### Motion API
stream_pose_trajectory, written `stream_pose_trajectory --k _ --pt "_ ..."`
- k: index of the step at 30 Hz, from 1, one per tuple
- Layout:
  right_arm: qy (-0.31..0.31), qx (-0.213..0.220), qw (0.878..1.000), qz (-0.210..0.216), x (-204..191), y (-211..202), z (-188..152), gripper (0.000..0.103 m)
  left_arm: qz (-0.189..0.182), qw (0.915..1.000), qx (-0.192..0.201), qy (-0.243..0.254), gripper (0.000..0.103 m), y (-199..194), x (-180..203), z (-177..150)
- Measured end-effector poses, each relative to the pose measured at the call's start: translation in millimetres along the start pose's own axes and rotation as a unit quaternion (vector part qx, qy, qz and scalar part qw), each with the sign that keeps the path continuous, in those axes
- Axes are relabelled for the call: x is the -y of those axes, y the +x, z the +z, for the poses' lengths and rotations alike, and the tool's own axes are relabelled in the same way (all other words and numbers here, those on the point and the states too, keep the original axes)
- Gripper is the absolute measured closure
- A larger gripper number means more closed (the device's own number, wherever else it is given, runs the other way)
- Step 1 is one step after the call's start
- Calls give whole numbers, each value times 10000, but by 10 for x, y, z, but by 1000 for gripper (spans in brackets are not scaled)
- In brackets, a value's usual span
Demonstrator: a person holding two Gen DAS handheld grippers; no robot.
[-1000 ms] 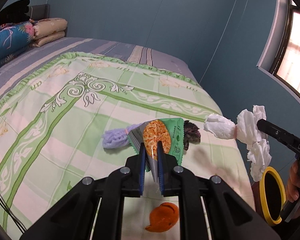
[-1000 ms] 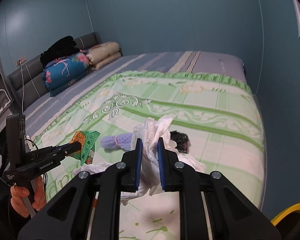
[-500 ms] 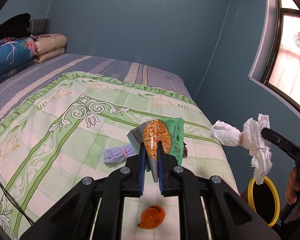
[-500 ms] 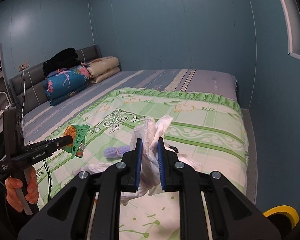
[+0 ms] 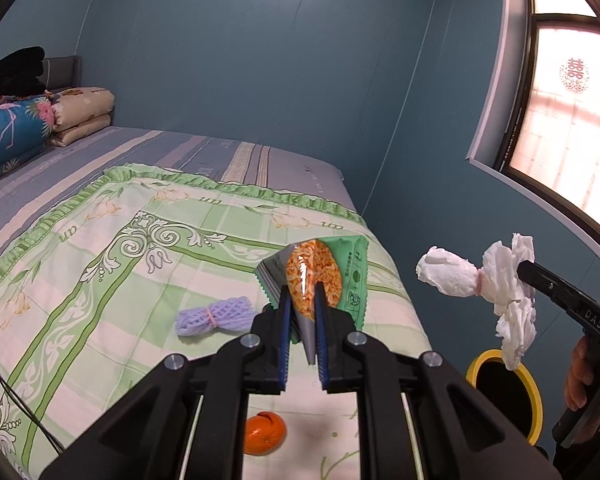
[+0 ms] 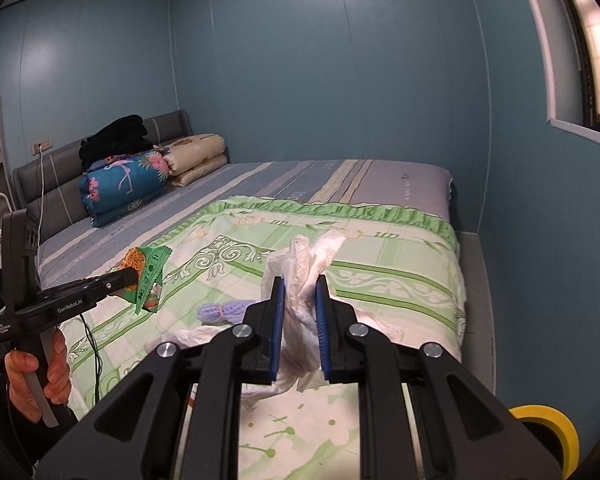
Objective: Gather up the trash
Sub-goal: 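Carry the green wrapper and white tissue over the bin with both grippers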
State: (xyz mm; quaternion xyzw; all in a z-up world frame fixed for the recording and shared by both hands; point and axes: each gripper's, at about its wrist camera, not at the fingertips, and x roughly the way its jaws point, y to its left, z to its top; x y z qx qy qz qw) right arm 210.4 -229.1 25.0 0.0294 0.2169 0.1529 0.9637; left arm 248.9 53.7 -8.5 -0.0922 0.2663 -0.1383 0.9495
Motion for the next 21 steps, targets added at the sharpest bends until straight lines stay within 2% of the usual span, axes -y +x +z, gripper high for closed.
stream_pose_trajectory --k 12,21 --pt "112 240 9991 -325 266 -480 -103 89 -459 9986 -51 239 93 38 586 -66" --pt "215 389 9961 -760 583 -909 -238 89 -959 9942 -154 468 93 107 1113 -163"
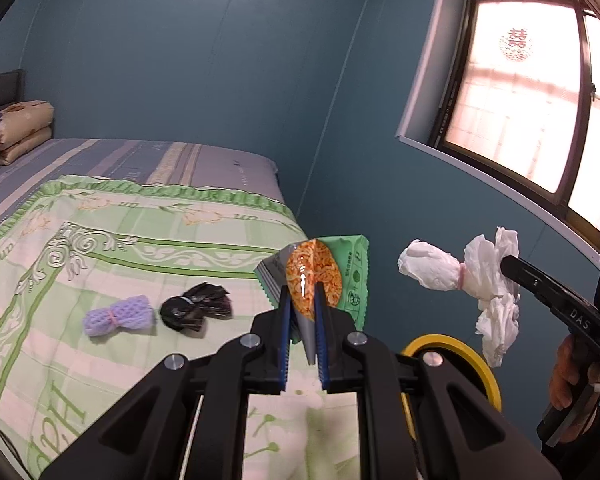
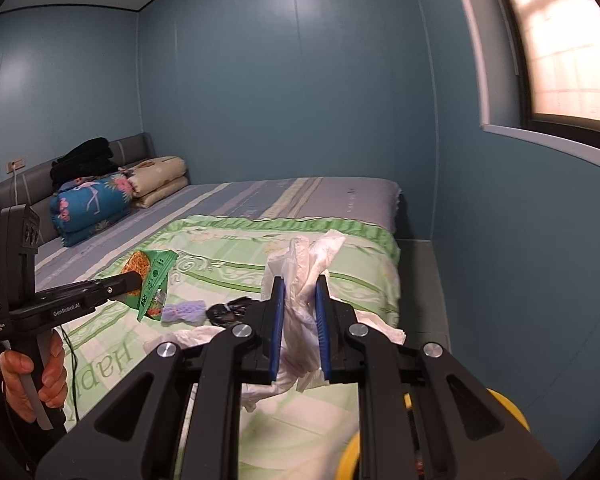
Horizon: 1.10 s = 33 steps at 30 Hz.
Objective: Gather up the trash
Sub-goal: 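Carry the green wrapper and white tissue over the bin with both grippers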
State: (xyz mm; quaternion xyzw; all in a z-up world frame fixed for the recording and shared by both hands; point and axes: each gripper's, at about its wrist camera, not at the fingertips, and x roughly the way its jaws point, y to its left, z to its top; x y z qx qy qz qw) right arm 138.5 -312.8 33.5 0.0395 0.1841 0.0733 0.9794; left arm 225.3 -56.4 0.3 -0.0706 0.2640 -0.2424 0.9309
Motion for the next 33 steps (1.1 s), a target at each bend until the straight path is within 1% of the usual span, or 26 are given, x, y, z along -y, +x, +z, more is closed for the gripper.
stream_pose_trajectory --k 8,19,25,33 --pt "173 18 9991 -385 350 -243 -138 89 -416 9989 -166 169 93 199 464 -91" --pt "365 -3 9957 -847 760 -488 -375 89 -959 9937 -450 360 93 515 1033 -268" --pt "487 -115 9933 -1045 1033 -601 -562 89 -1163 9899 -639 493 93 651 1300 -383" --pt "651 -314 9899 -1223 1243 -634 -826 89 -1345 9841 -933 685 93 866 1615 -568"
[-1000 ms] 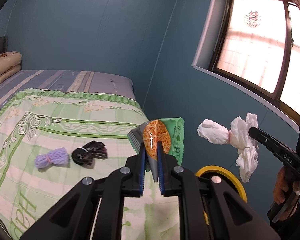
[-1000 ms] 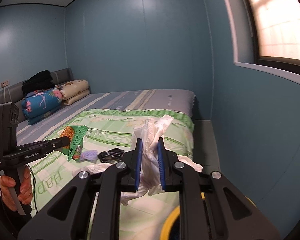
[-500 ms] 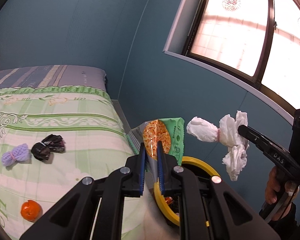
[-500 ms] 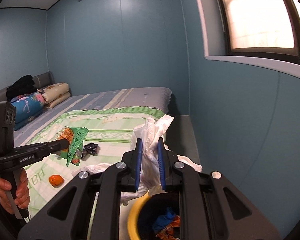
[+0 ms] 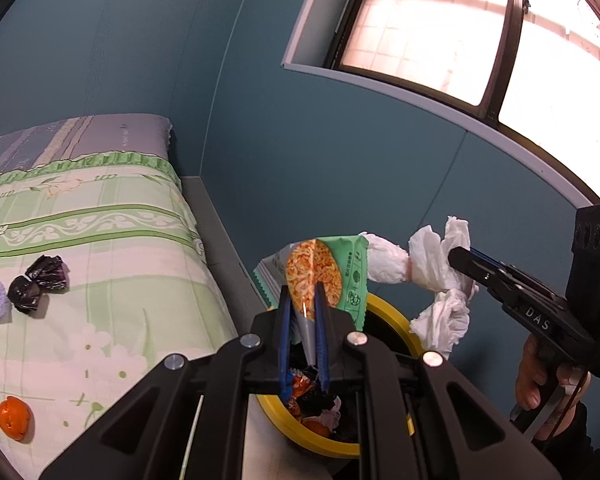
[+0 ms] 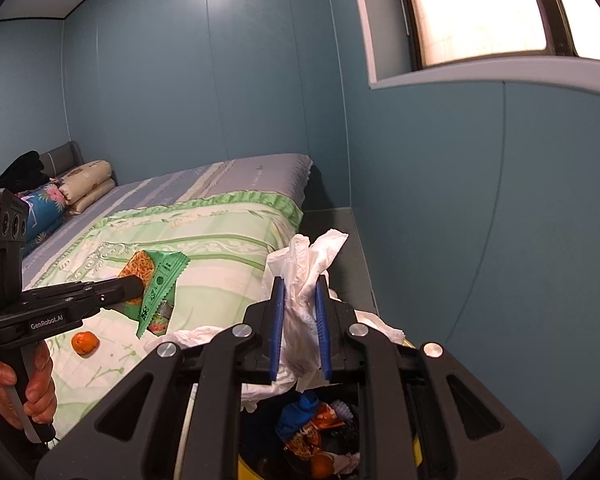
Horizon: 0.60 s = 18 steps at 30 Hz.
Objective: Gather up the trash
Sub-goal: 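Carry the green wrapper and white tissue over the bin with both grippers, then open both grippers to drop the wrapper and tissue into the bin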
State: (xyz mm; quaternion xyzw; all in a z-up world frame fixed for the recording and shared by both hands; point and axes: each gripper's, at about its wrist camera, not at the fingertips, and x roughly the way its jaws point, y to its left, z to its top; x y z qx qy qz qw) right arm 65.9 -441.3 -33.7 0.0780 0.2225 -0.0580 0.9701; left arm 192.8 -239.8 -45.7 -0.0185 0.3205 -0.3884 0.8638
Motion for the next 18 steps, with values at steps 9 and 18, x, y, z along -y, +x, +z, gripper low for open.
stream_pose_trajectory --k 9,18 --pt "193 -207 9995 -101 189 50 -212 89 -119 9992 -355 141 93 331 197 -139" --pt "277 -454 9984 -215 298 166 -369 89 -162 9974 -682 187 93 617 255 -272"
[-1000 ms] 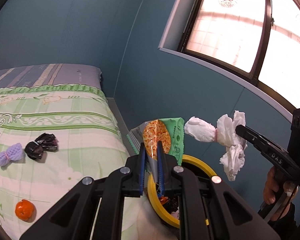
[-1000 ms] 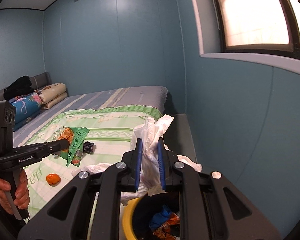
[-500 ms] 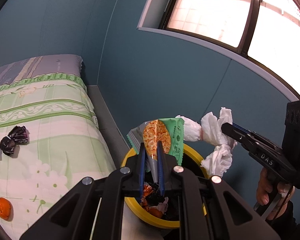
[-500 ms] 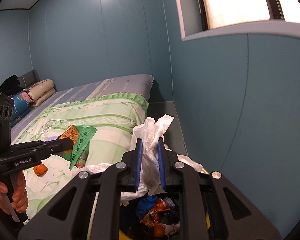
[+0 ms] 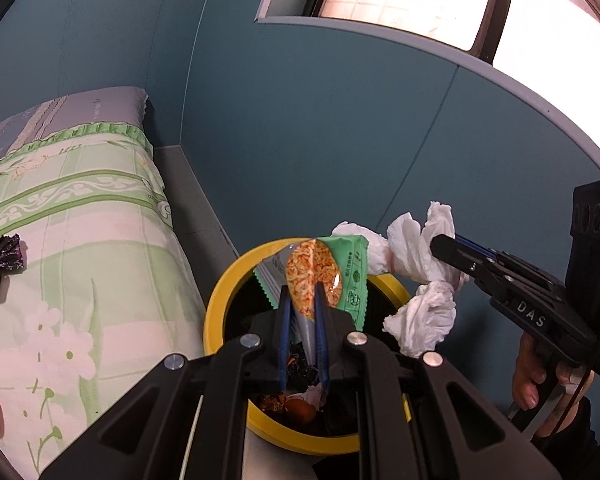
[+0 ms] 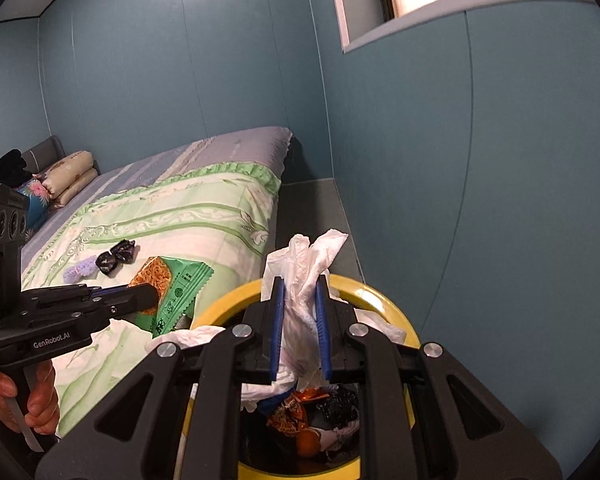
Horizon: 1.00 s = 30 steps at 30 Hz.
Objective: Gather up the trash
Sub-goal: 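Open both grippers to drop the wrapper and tissue into the bin, then move both open grippers back over the lavender net and black bag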
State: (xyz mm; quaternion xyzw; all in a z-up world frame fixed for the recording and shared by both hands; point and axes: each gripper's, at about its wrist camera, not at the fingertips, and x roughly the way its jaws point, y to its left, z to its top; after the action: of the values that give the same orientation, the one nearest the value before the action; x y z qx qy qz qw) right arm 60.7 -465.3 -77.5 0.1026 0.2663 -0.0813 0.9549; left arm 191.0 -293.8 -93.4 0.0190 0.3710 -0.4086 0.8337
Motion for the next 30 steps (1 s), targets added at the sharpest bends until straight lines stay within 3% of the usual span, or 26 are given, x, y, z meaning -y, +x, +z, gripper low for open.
stream_pose_trajectory --k 8,10,11,14,15,22,30 --pt "66 -198 9998 -39 37 133 -24 88 -14 9998 -220 -7 93 235 -45 -58" --pt "107 -233 9997 -61 46 145 -22 88 15 9997 -221 -39 87 259 -56 -75" --pt "111 -279 9995 -48 55 153 -20 86 10 9997 -224 -66 78 261 -51 -80" --pt "183 -291 9992 -214 81 184 -1 65 39 9996 -171 -199 55 216 -72 -89" --pt "258 -282 9990 -225 105 185 -1 63 63 9996 -128 -249 48 197 -99 -92" --pt "438 -279 9982 -304 195 156 -18 63 223 9985 44 -499 41 63 -326 -51" --pt "159 -95 9996 -194 -5 -10 67 58 477 9967 291 -596 35 -289 -525 -26"
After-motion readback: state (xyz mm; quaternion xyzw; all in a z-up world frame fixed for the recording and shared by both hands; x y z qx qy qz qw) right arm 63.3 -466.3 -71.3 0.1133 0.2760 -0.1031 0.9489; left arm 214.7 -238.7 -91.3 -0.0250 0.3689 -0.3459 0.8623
